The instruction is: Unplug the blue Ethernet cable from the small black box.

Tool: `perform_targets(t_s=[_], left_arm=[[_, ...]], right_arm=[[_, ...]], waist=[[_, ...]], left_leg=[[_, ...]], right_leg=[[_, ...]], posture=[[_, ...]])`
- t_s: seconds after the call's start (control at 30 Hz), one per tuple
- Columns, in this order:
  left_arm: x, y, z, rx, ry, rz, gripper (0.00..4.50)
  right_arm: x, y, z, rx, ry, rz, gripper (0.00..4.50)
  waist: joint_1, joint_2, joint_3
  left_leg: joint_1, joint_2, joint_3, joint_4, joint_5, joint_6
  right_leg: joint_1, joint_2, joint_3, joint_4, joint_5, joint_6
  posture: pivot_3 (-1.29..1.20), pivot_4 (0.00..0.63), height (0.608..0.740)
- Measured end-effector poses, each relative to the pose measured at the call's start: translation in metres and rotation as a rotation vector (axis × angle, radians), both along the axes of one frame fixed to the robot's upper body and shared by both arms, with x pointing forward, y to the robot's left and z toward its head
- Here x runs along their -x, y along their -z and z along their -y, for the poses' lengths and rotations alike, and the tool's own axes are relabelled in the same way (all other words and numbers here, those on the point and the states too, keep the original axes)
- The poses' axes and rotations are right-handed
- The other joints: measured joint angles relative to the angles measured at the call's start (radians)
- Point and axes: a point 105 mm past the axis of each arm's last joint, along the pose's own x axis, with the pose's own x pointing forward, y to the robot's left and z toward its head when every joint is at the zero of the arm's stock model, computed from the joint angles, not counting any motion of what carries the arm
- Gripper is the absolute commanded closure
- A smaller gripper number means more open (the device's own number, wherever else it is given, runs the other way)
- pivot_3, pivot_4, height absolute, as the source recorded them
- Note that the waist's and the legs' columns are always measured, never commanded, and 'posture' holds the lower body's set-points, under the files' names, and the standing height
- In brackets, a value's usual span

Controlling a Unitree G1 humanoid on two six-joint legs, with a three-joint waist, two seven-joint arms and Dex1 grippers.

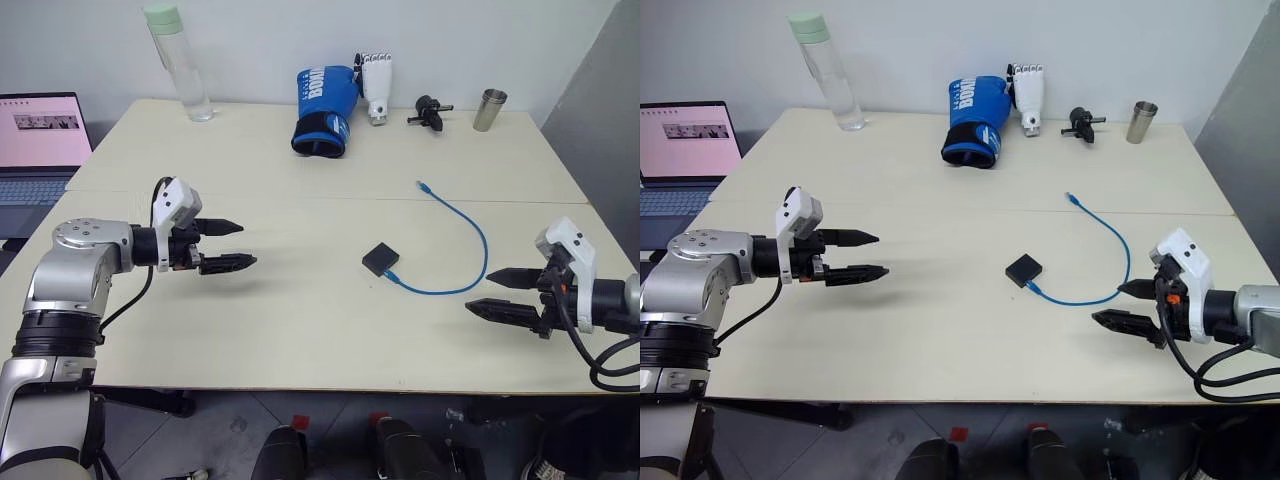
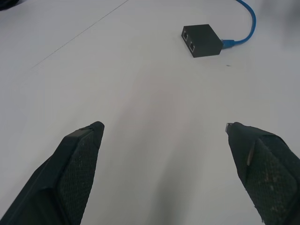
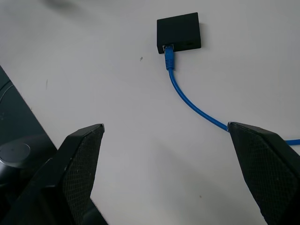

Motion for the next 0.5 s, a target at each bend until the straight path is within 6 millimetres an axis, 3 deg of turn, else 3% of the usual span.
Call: perform_targets(t_s=[0.5], left_arm=[[-0.0022,0.0002,0.0018,0.012,0.005,-0.028,0.03]], right_arm=[[-0.0034,0.0023,0.0004,-0.005,0.032,0.012,0.02]], waist=[[0.000,0.000,0.000]], left_leg=[[0.000,0.000,0.000,0.000,0.000,0.000]], right_leg=[[0.000,0.000,0.000,0.000,0.000,0.000]], posture=[[0.00,0.150,0.740]])
